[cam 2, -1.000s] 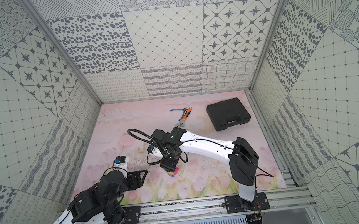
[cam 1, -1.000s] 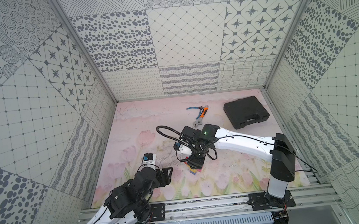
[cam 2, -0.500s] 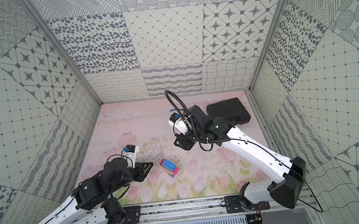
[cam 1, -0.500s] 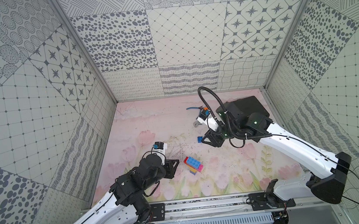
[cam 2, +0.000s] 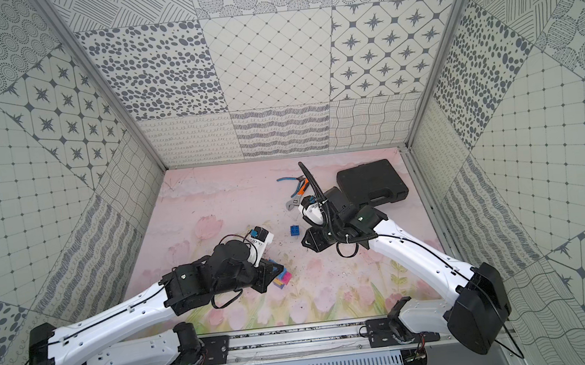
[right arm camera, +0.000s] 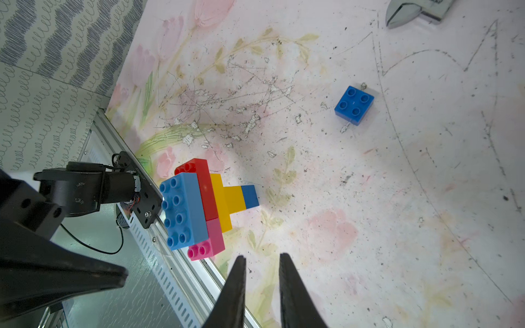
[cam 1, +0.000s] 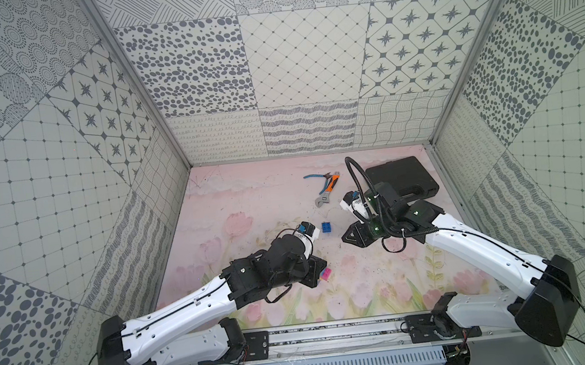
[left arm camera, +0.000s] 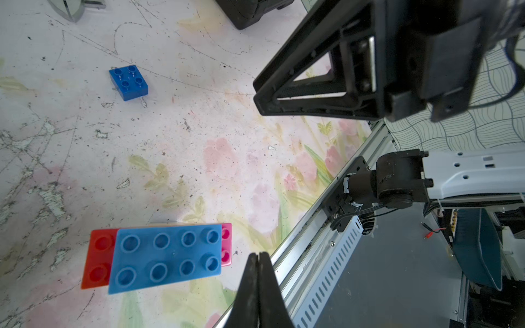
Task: Assemble a spoon with lego
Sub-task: Adjust the lego brick at the center of the board.
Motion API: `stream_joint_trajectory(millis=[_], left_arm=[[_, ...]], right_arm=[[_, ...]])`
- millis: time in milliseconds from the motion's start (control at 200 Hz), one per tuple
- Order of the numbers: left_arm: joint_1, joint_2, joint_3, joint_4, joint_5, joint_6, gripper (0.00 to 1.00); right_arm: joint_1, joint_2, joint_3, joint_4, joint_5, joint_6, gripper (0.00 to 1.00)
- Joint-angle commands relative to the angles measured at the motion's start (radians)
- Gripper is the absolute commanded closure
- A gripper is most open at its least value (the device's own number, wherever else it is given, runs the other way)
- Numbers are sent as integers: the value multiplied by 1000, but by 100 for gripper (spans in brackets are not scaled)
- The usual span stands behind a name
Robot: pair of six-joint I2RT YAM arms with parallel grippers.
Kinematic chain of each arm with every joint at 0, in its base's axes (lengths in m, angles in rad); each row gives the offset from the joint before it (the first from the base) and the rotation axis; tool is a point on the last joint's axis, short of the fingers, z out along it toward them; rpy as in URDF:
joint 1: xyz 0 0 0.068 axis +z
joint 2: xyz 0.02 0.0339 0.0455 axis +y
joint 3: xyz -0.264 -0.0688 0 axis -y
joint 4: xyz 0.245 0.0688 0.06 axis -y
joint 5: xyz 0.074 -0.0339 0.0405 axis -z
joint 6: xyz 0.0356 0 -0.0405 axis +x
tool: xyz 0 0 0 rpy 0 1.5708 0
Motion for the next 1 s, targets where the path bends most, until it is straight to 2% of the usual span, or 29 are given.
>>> stream_joint_trajectory(millis=[0, 265, 460, 995], left_arm=[[-12, 27, 21, 10, -39, 41, 100], [-8, 26, 33, -97, -151, 15, 100], [-1, 15, 19, -125, -179, -3, 100], [46, 31, -29, -91, -134, -3, 100]], right_arm=[[-7, -10, -7, 54, -20, 10, 76], [-13, -24, -25, 47, -3, 3, 75], [-15, -24, -36, 48, 4, -1, 74], [-15, -34, -50, 59, -1, -12, 71]])
